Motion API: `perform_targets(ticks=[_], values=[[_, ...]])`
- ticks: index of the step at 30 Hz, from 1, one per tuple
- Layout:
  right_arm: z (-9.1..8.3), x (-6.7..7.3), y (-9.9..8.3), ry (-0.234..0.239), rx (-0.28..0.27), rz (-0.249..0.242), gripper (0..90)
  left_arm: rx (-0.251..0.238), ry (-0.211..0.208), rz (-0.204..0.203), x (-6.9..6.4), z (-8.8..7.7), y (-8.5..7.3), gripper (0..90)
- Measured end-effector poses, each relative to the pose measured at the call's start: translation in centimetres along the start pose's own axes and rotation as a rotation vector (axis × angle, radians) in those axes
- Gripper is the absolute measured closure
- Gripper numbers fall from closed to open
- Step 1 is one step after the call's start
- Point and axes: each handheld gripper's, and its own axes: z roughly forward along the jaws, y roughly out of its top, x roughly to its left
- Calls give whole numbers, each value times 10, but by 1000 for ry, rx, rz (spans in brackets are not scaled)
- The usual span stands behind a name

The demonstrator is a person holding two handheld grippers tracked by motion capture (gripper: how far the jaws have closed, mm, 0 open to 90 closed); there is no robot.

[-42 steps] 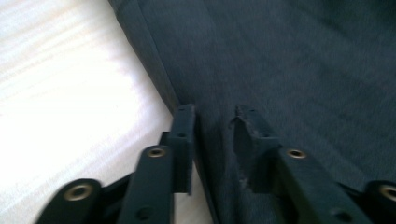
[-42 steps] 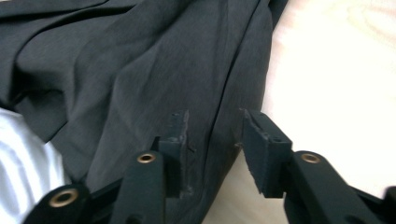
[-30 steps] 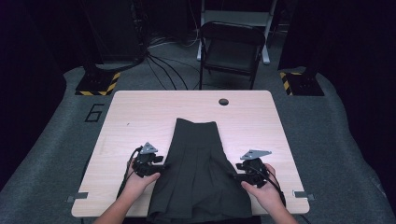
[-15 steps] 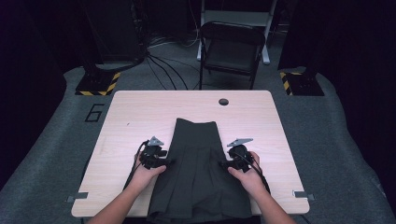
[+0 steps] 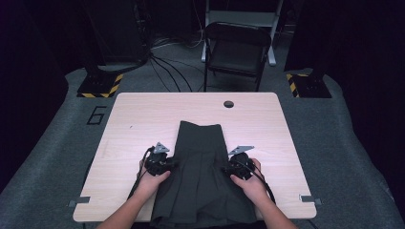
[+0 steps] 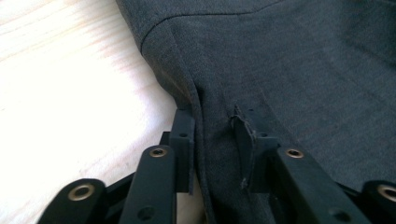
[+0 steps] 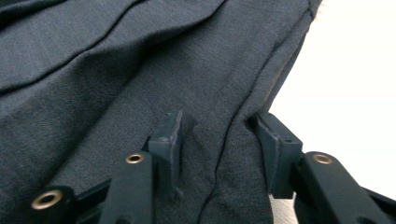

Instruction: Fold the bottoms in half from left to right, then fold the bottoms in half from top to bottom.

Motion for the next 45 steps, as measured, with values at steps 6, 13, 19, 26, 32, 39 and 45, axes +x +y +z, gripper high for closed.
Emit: perform_targets(ticks=[6, 13, 19, 26, 32, 39, 45], values=[[2, 5, 0, 17, -9, -60, 589, 28, -6, -8, 0, -8, -4, 734], [4, 14, 3, 25, 1, -93, 588, 44, -15, -27, 4, -18, -11, 730], [2, 12, 4, 25, 6, -52, 489, 15, 1, -2, 3, -17, -12, 583], [-7, 12, 3, 19, -37, -74, 417, -16, -8, -24, 5, -13, -9, 422], [-7, 10, 4, 17, -58, -82, 391, -10, -5, -27, 12, -10, 2, 390], [-11, 6, 5, 33, -58, -50, 406, -16, -24, -76, 16, -12, 14, 438], [-13, 6, 5, 44, -59, -36, 415, -34, -28, -91, 18, -12, 26, 440]])
